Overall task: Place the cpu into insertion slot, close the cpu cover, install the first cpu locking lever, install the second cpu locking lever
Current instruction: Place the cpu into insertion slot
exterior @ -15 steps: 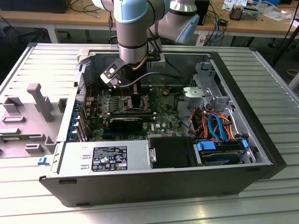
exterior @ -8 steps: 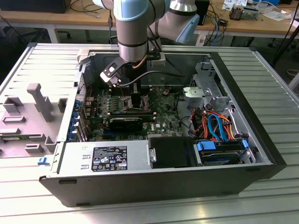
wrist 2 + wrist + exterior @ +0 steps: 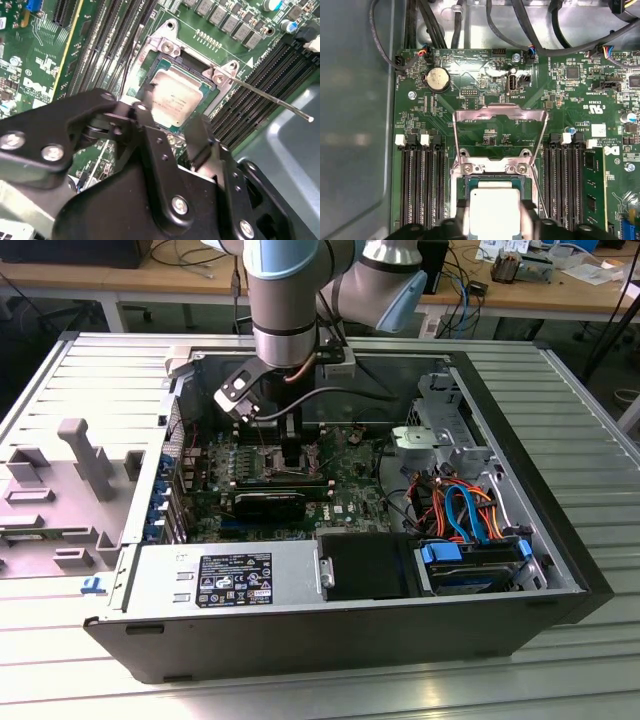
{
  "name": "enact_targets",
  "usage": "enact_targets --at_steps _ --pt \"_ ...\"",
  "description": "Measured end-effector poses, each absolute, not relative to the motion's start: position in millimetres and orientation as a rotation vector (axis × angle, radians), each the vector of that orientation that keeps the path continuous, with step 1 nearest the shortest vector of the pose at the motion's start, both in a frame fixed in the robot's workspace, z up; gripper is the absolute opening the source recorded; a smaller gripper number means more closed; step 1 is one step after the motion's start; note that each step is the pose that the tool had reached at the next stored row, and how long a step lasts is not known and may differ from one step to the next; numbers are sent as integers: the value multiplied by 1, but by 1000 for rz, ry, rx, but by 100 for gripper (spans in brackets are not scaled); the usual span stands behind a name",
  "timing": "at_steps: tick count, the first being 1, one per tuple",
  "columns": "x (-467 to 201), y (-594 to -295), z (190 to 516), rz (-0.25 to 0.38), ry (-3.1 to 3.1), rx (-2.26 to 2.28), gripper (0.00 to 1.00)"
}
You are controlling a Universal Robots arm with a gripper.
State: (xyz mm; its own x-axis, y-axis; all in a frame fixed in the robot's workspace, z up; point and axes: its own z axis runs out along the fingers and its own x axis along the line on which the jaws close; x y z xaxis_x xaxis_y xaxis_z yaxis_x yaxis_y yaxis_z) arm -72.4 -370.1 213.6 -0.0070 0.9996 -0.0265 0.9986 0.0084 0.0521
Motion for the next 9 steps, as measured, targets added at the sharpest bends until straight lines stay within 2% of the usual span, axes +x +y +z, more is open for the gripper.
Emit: enact_targets --at_steps 5,6,8,9 --pt "-71 -370 214 26 2191 2174 24" --pt "-71 -370 213 26 2191 2175 24" --pt "-71 -370 210 24 2193 2175 11" --pt "-71 -370 210 24 2193 2175 11"
